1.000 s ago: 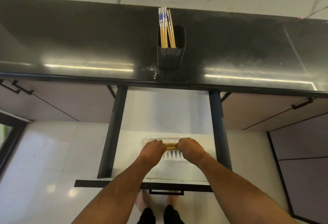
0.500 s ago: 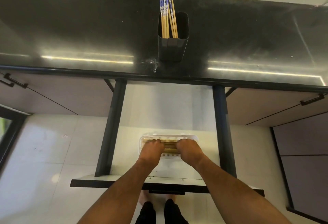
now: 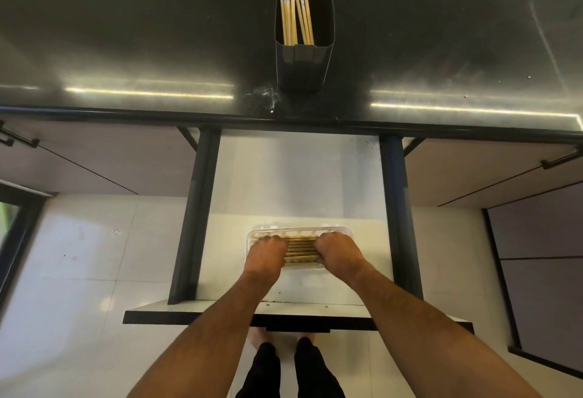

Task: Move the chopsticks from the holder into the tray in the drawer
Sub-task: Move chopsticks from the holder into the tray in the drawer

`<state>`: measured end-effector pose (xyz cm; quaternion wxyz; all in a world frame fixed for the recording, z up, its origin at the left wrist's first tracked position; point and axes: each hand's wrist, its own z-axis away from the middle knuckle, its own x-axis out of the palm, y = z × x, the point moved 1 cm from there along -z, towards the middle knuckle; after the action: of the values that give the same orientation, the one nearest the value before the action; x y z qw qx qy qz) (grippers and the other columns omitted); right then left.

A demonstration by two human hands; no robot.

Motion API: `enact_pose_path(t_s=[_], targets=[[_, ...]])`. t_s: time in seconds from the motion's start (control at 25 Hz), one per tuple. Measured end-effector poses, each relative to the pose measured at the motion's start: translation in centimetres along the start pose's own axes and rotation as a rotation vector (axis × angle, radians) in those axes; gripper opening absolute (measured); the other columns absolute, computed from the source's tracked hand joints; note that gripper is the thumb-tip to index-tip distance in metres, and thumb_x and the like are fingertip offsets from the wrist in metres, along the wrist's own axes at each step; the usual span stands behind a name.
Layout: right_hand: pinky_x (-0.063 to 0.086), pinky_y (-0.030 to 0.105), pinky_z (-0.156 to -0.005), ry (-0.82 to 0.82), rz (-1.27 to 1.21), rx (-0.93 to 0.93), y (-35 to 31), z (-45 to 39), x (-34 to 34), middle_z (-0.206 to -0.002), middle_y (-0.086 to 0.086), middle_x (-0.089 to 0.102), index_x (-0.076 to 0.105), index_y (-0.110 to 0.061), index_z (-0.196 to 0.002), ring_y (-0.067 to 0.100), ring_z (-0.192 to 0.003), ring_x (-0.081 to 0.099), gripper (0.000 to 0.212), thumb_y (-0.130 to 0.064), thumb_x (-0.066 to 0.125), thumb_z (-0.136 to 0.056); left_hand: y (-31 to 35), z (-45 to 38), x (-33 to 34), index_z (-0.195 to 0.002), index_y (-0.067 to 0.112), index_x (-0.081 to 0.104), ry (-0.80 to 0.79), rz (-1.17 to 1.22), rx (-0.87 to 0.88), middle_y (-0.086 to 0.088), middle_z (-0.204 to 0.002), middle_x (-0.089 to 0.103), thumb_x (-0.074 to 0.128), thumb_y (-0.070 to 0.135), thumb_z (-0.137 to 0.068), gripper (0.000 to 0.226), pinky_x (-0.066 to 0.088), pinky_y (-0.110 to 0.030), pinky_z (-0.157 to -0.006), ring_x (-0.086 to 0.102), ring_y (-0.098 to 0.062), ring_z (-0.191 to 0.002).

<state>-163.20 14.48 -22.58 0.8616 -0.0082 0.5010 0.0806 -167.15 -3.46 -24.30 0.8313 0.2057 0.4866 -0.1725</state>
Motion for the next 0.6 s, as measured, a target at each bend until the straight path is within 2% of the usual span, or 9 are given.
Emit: enact_pose_path(t_s=[0.2, 0.44, 0.6], targets=[[0.049, 0.027, -0.094, 0.036, -0.031, 0.017, 0.23, 0.21, 0.32, -0.102, 0.001, 0.076, 0.074, -0.021, -0.104, 0.020, -0.096, 0.070, 0.019, -0.031, 0.058, -0.100, 0.01, 0.12, -0.23, -0.107, 0.018, 0.074, 0.004, 0.001, -0.006, -0.004, -0.104, 0.076, 0.057, 0.011, -0.096, 0.022, 0.060, -0.032, -0.082, 0.072, -0.021, -0.089], [0.052, 0.029, -0.097, 0.049, -0.080, 0.050, 0.09, 0.22, 0.76, -0.103, 0.001, 0.075, 0.074, -0.020, -0.107, 0.020, -0.096, 0.070, 0.020, -0.029, 0.059, -0.099, -0.36, 0.16, -0.30, -0.102, 0.016, 0.070, -0.010, 0.030, -0.034, -0.005, -0.103, 0.073, 0.053, -0.001, -0.088, 0.028, 0.059, -0.035, -0.079, 0.070, -0.025, -0.091], [0.051, 0.029, -0.095, 0.072, -0.066, 0.050, -0.13, 0.38, 0.64, -0.099, 0.001, 0.075, 0.074, -0.020, -0.104, 0.020, -0.092, 0.070, 0.020, -0.031, 0.057, -0.099, -0.57, 0.20, -0.50, -0.105, 0.016, 0.071, -0.019, 0.072, -0.050, -0.004, -0.104, 0.073, 0.055, 0.003, -0.086, 0.028, 0.059, -0.036, -0.081, 0.069, -0.025, -0.093]])
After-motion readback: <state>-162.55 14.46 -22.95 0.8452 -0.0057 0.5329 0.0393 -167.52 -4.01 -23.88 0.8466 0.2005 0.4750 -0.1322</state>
